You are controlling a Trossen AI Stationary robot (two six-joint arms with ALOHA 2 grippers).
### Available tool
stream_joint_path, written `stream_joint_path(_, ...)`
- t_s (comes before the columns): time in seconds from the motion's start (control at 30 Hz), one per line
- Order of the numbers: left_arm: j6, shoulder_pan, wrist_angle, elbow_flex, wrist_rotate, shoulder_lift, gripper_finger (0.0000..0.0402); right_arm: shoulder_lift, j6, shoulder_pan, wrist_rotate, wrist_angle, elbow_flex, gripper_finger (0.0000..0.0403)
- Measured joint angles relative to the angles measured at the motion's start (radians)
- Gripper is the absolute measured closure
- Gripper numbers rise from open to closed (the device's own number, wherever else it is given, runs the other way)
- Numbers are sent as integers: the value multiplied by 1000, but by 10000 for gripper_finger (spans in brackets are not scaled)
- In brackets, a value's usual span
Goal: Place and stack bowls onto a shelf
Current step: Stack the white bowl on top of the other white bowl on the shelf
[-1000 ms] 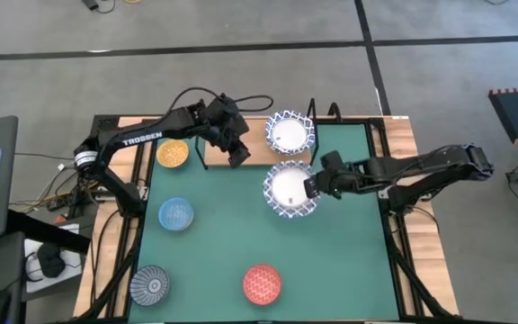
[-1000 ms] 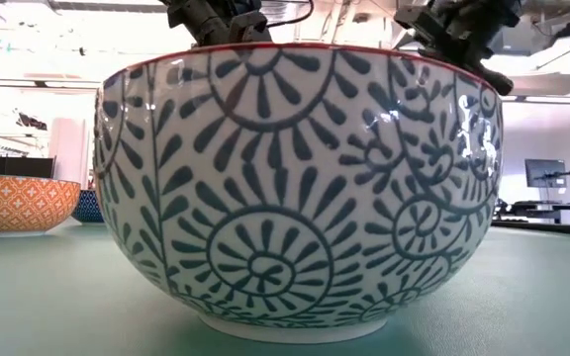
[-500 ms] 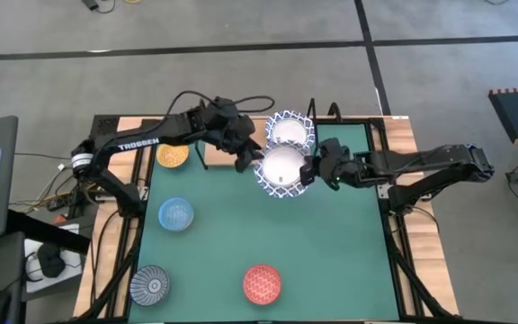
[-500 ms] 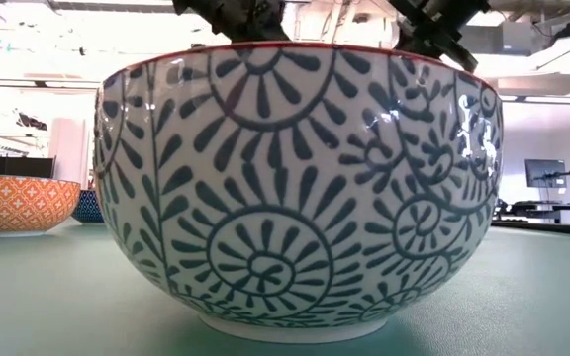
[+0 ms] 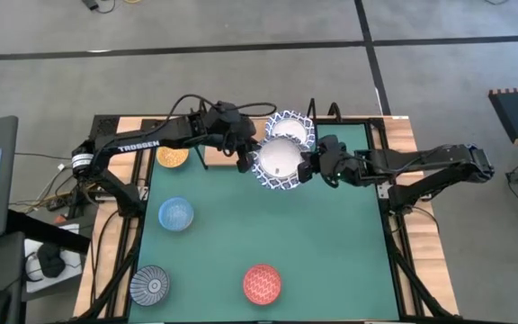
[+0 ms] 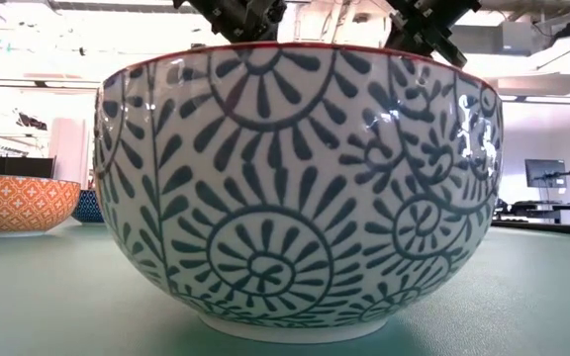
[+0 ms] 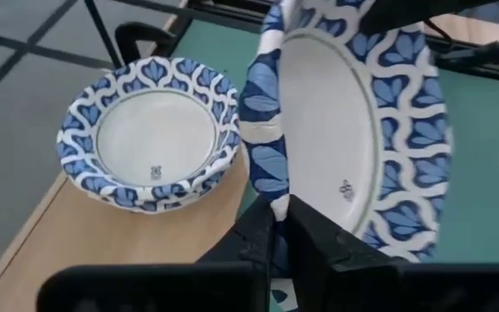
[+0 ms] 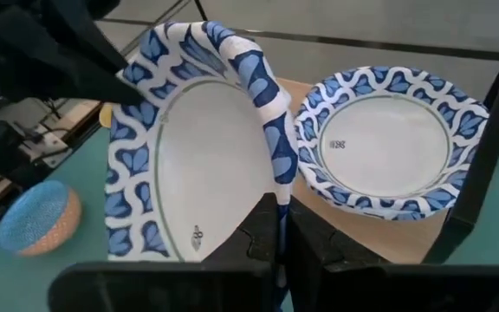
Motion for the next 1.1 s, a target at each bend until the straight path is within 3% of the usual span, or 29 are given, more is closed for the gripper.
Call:
stream_joint_path(0.13, 44, 14, 30, 0, -46, 0, 399, -1, 0, 2, -4, -32, 22, 334)
stream_joint_path(0.4, 55, 135, 167, 2, -74, 48, 401, -3, -6, 46, 64, -378, 223, 281)
stream_joint_path(0.53, -51, 208, 216, 2, -49, 115, 401, -3, 8, 64, 94, -474, 305, 258)
stream_joint_path(0.73, -326, 262, 264, 17, 36, 222, 401, -3, 68, 68, 97, -504, 346, 244)
stream_joint_path(0.97, -413, 263, 266, 85, 52, 303, 394, -1, 161, 78, 74, -579, 346, 245)
stream_joint_path(1.1, -431, 263, 250, 114, 116, 342, 364, -1, 181, 88, 70, -582, 346, 245)
